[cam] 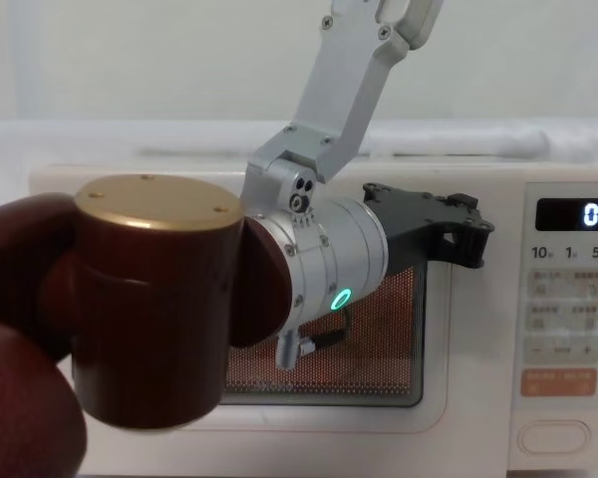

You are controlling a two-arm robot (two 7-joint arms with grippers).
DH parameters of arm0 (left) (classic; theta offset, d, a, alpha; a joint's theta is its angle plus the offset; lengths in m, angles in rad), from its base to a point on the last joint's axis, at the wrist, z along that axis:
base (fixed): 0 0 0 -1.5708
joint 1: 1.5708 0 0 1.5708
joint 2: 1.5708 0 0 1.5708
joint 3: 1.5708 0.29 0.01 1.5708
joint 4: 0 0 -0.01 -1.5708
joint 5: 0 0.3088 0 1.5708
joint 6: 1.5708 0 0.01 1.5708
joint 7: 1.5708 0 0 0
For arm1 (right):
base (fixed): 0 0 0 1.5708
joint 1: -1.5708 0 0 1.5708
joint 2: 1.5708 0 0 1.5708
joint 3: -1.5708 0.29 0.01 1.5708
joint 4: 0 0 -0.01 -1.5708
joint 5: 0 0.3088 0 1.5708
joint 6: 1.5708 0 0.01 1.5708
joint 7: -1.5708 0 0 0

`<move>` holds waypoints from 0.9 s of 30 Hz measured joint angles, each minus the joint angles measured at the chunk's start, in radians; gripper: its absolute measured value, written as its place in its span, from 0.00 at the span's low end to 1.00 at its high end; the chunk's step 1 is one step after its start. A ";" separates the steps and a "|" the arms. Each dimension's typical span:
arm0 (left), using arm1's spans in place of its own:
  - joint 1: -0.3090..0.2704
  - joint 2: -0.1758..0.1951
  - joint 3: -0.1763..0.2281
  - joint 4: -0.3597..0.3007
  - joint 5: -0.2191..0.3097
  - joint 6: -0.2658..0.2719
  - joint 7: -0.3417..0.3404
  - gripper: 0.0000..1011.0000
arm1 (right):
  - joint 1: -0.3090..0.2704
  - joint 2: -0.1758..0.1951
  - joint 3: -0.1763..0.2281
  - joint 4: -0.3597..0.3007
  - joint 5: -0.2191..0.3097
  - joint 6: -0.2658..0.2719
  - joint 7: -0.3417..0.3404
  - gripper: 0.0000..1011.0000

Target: Press the button to open the microwave door with one hand; close the microwave door with the other hand.

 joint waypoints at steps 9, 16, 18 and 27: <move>0.001 -0.011 -0.010 0.011 0.011 0.003 0.000 0.00 | 0.000 0.000 0.000 0.000 0.000 0.000 0.000 0.99; 0.002 -0.023 -0.016 0.019 0.018 -0.002 0.002 0.00 | 0.000 0.000 0.000 0.000 0.000 0.000 0.000 0.99; 0.003 -0.024 -0.017 0.020 0.020 -0.003 0.003 0.00 | 0.000 0.000 0.000 0.000 0.000 0.000 0.000 0.99; 0.007 -0.034 -0.022 0.024 0.031 -0.009 0.014 0.00 | 0.000 0.000 0.000 0.000 0.000 0.000 0.000 0.99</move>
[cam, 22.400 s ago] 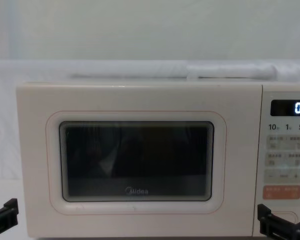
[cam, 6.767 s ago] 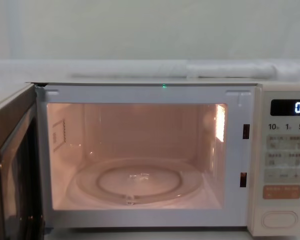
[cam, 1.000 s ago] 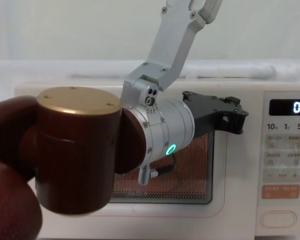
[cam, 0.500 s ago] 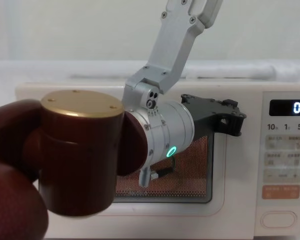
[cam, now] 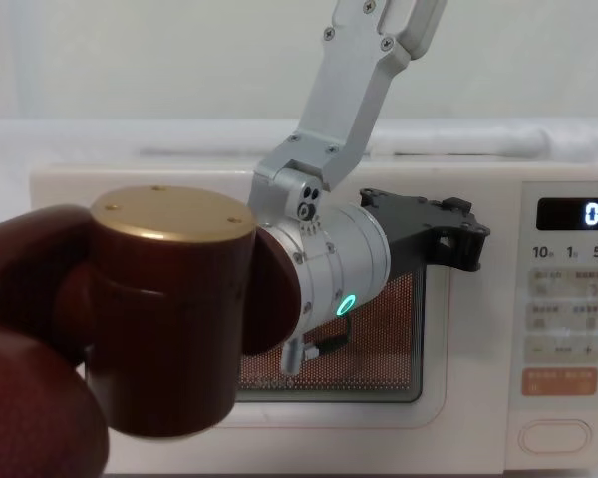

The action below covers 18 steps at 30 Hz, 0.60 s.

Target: Press the button to open the microwave door with one hand; close the microwave door with the other hand.

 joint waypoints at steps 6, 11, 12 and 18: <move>0.001 -0.010 -0.007 0.005 0.008 -0.003 0.015 0.00 | 0.000 0.000 0.000 0.000 0.000 0.000 0.000 0.99; 0.003 -0.016 -0.011 0.006 0.012 -0.006 0.018 0.00 | 0.000 0.000 0.000 0.000 0.000 0.000 0.000 0.99; 0.005 -0.017 -0.013 0.004 0.009 -0.005 0.015 0.00 | 0.000 0.000 0.000 0.000 0.000 0.000 0.000 0.99; 0.052 -0.007 -0.011 -0.077 -0.042 0.002 -0.032 0.00 | 0.000 0.000 0.000 0.000 0.000 0.000 0.000 0.99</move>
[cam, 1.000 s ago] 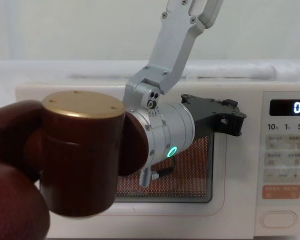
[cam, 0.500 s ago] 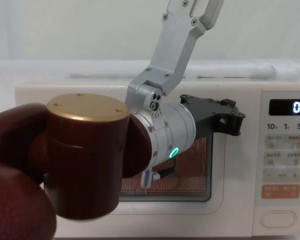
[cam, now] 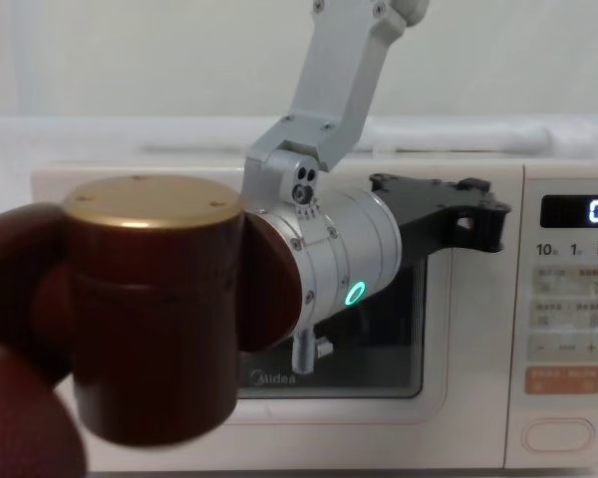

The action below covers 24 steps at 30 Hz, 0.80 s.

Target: Press the button to open the microwave door with one hand; close the microwave door with the other hand.

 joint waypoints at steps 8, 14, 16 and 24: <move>0.117 0.045 0.010 -0.131 -0.042 0.024 -0.010 0.00 | 0.000 0.000 0.000 0.000 0.000 0.000 0.000 0.99; 0.201 0.073 -0.011 -0.199 -0.037 0.030 0.040 0.00 | 0.000 0.000 0.000 0.000 0.000 0.000 0.000 0.99; 0.220 0.078 -0.020 -0.211 -0.032 0.029 0.055 0.00 | 0.000 0.000 0.000 0.000 0.000 0.000 0.000 0.99; 0.331 0.102 -0.098 -0.258 0.010 -0.002 0.140 0.00 | 0.000 0.000 0.000 0.000 0.000 0.000 0.000 0.99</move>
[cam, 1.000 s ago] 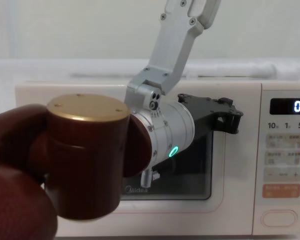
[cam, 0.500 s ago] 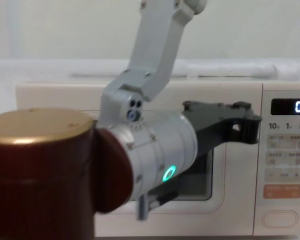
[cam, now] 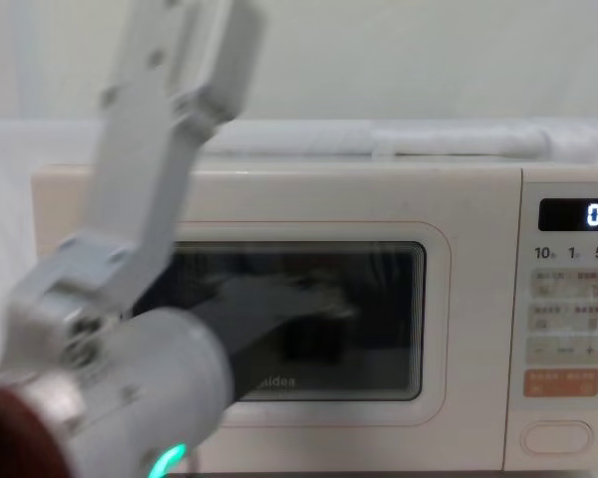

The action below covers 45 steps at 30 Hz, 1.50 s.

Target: Press the button to open the microwave door with one hand; close the microwave door with the other hand.

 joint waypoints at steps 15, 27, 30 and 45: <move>0.196 0.024 -0.239 -0.066 -0.010 -0.054 0.094 0.00 | 0.000 0.000 0.000 0.000 0.000 0.000 0.000 0.99; 0.228 0.006 -0.396 0.002 -0.068 -0.111 0.096 0.00 | 0.000 0.000 0.000 0.000 0.000 0.000 0.000 0.99; 0.222 0.003 -0.415 0.025 -0.084 -0.119 0.083 0.00 | 0.000 0.000 0.000 0.000 0.000 0.000 0.000 0.99; 0.176 0.003 -0.460 0.122 -0.141 -0.111 0.026 0.00 | 0.000 0.000 0.000 0.000 0.000 0.000 0.000 0.99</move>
